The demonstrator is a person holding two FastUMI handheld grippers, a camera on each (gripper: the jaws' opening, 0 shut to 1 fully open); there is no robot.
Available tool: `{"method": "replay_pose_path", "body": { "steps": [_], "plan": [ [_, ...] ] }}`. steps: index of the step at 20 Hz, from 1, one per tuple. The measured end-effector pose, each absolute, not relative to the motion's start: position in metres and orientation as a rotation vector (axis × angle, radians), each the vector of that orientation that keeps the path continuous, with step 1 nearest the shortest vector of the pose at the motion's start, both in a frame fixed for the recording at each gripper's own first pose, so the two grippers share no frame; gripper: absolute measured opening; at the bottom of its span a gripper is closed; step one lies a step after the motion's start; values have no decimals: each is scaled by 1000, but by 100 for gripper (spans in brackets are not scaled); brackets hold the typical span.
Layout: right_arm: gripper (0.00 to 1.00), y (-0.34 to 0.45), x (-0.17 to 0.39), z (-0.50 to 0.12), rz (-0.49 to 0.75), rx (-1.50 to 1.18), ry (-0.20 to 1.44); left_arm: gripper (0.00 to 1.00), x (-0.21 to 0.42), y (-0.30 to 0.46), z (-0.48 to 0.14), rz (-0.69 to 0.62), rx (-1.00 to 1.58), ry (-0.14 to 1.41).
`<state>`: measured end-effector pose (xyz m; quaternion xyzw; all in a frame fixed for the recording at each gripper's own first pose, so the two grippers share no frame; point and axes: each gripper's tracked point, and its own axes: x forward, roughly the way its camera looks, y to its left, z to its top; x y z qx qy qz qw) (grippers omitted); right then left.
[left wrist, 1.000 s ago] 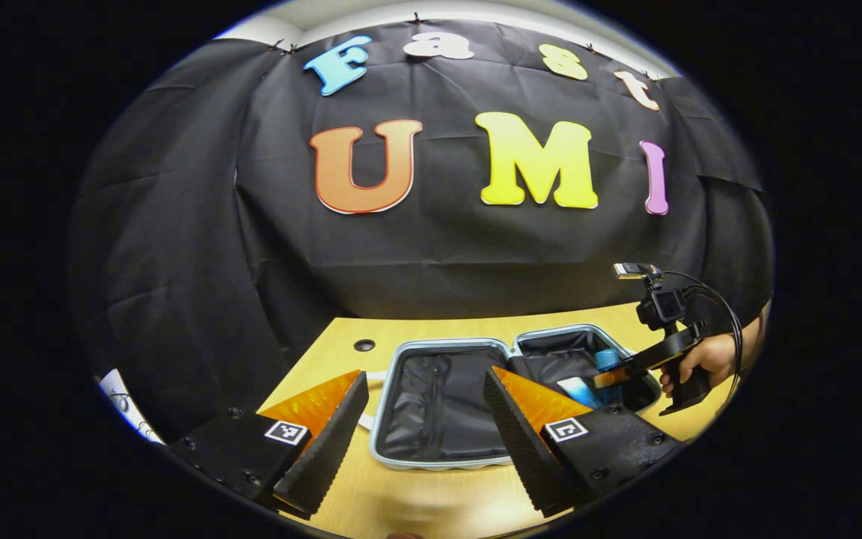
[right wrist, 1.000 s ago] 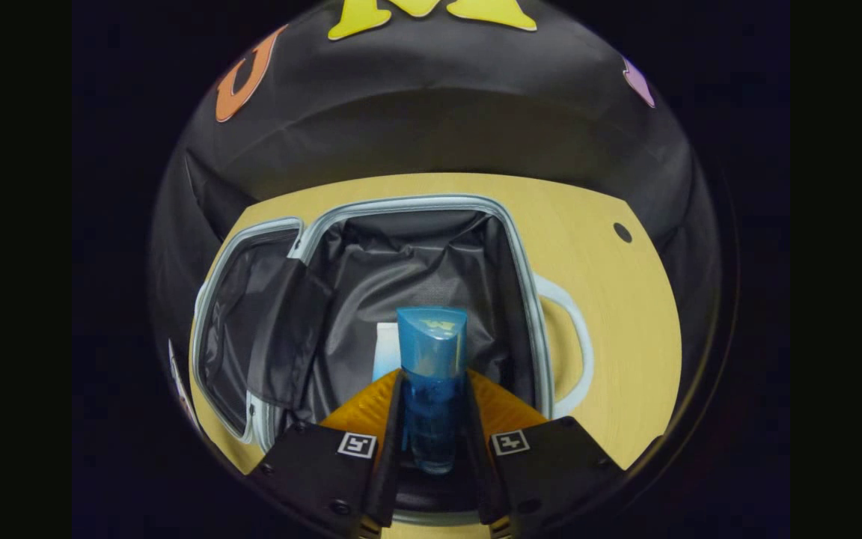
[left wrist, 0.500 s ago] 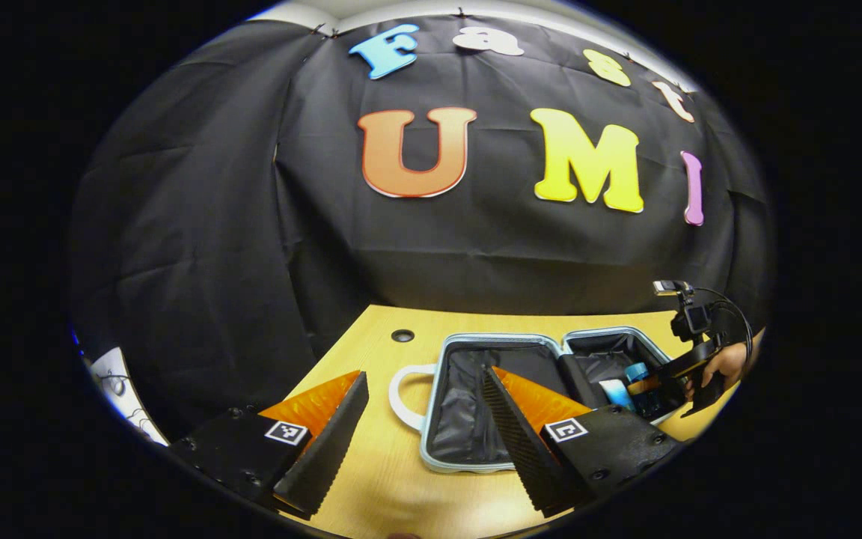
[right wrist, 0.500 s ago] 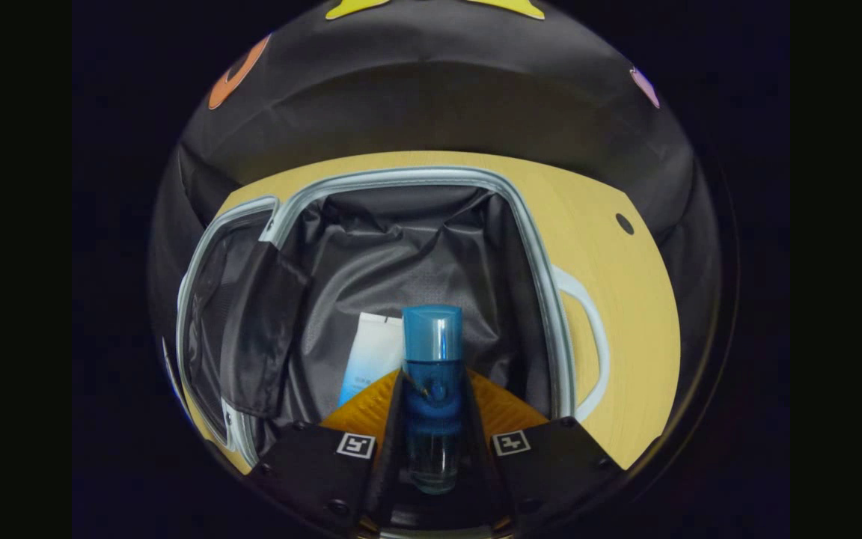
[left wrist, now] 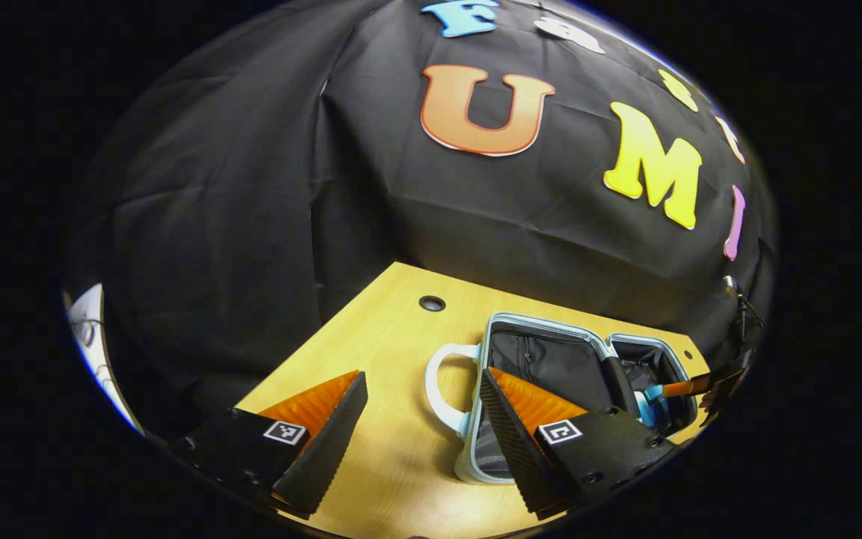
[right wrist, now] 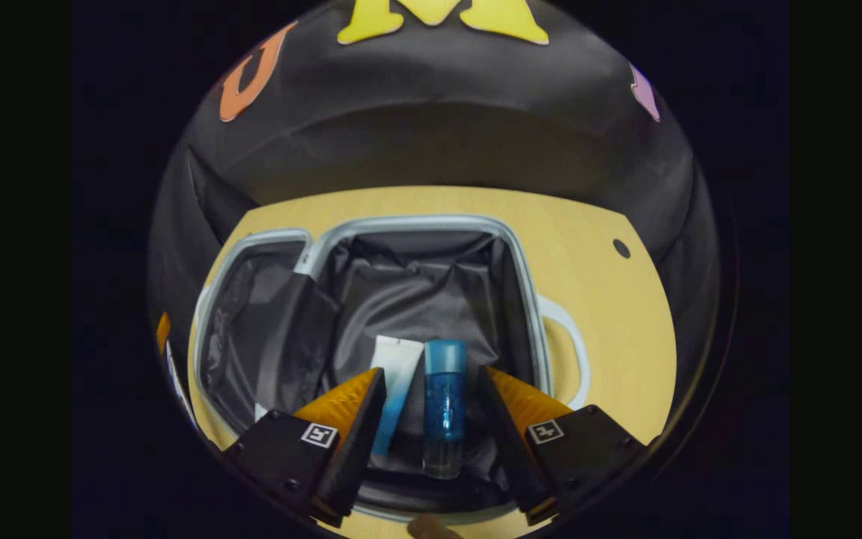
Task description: First open the suitcase, pack the skin care products into it, and then close the suitcase.
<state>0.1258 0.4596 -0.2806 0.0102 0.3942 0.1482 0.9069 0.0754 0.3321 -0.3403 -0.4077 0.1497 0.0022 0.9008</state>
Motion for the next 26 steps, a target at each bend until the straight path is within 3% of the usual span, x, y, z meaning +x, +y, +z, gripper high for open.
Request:
{"method": "replay_pose_path", "body": {
  "steps": [3,9,10,11,12,13,14,15,16,17,22,26],
  "plan": [
    [83,457,88,-228,387,55,750,94,96,316,-365,-19,-931,366],
    [83,403,12,-123,409,20,580,81,127,283,-400,-67,-1161,464],
    [83,392,2,-108,399,22,553,92,131,278,-401,-81,-1196,478],
    [83,383,-8,-94,394,29,531,79,134,274,-405,-89,-1228,488],
    [83,375,-16,-83,386,32,511,73,137,270,-404,-102,-1269,491],
    [83,365,-22,-74,376,24,495,70,140,268,-402,-117,-1310,491],
    [80,354,-28,-67,359,10,477,75,142,266,-403,-126,-1339,503],
    [83,343,-34,-61,342,-2,460,59,143,263,-407,-127,-1363,518],
    [83,334,-41,-53,326,-11,445,66,146,263,-408,-117,-1388,518],
    [83,326,-49,-45,315,-12,429,54,147,262,-403,-131,-1411,517],
    [82,276,-75,2,176,45,295,19,151,260,-395,-114,-1380,532],
    [81,233,-87,26,68,50,172,15,146,265,-385,-78,-1301,562]
  ]
}}
